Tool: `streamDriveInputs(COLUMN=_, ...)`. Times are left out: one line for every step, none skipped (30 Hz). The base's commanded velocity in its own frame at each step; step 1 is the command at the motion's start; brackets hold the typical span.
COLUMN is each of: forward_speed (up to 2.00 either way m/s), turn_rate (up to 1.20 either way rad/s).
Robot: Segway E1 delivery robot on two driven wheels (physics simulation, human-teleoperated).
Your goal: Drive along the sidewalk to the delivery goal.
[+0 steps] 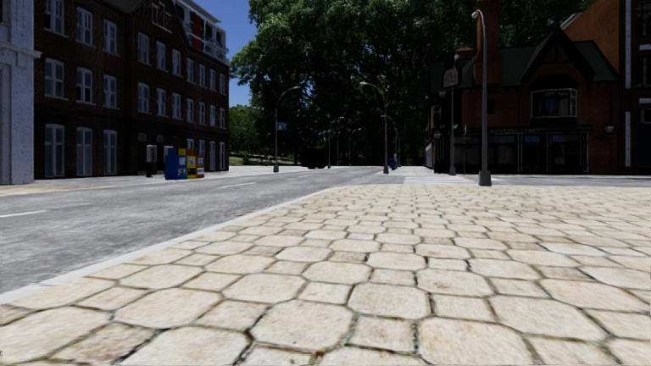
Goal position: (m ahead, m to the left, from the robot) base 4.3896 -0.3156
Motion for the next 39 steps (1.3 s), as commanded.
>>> streamDriveInputs(forward_speed=2.00, turn_rate=-0.20)
streamDriveInputs(forward_speed=2.00, turn_rate=-0.22)
streamDriveInputs(forward_speed=2.00, turn_rate=-0.27)
streamDriveInputs(forward_speed=2.00, turn_rate=-0.29)
streamDriveInputs(forward_speed=2.00, turn_rate=-0.29)
streamDriveInputs(forward_speed=2.00, turn_rate=-0.31)
streamDriveInputs(forward_speed=2.00, turn_rate=-0.31)
streamDriveInputs(forward_speed=2.00, turn_rate=-0.32)
streamDriveInputs(forward_speed=2.00, turn_rate=-0.32)
streamDriveInputs(forward_speed=2.00, turn_rate=-0.32)
streamDriveInputs(forward_speed=2.00, turn_rate=-0.34)
streamDriveInputs(forward_speed=2.00, turn_rate=-0.34)
streamDriveInputs(forward_speed=2.00, turn_rate=-0.39)
streamDriveInputs(forward_speed=2.00, turn_rate=-0.41)
streamDriveInputs(forward_speed=2.00, turn_rate=-0.45)
streamDriveInputs(forward_speed=2.00, turn_rate=-0.47)
streamDriveInputs(forward_speed=2.00, turn_rate=-0.47)
streamDriveInputs(forward_speed=2.00, turn_rate=-0.47)
streamDriveInputs(forward_speed=2.00, turn_rate=-0.47)
streamDriveInputs(forward_speed=2.00, turn_rate=-0.47)
streamDriveInputs(forward_speed=2.00, turn_rate=-0.47)
streamDriveInputs(forward_speed=2.00, turn_rate=-0.47)
streamDriveInputs(forward_speed=2.00, turn_rate=-0.47)
streamDriveInputs(forward_speed=2.00, turn_rate=-0.47)
streamDriveInputs(forward_speed=2.00, turn_rate=-0.47)
streamDriveInputs(forward_speed=2.00, turn_rate=-0.47)
streamDriveInputs(forward_speed=2.00, turn_rate=-0.47)
streamDriveInputs(forward_speed=2.00, turn_rate=-0.47)
streamDriveInputs(forward_speed=2.00, turn_rate=-0.47)
streamDriveInputs(forward_speed=2.00, turn_rate=-0.45)
streamDriveInputs(forward_speed=2.00, turn_rate=-0.45)
streamDriveInputs(forward_speed=2.00, turn_rate=-0.41)
streamDriveInputs(forward_speed=2.00, turn_rate=-0.40)
streamDriveInputs(forward_speed=2.00, turn_rate=-0.40)
streamDriveInputs(forward_speed=2.00, turn_rate=-0.40)
streamDriveInputs(forward_speed=2.00, turn_rate=-0.40)
streamDriveInputs(forward_speed=2.00, turn_rate=-0.40)
streamDriveInputs(forward_speed=2.00, turn_rate=-0.40)
streamDriveInputs(forward_speed=2.00, turn_rate=-0.40)
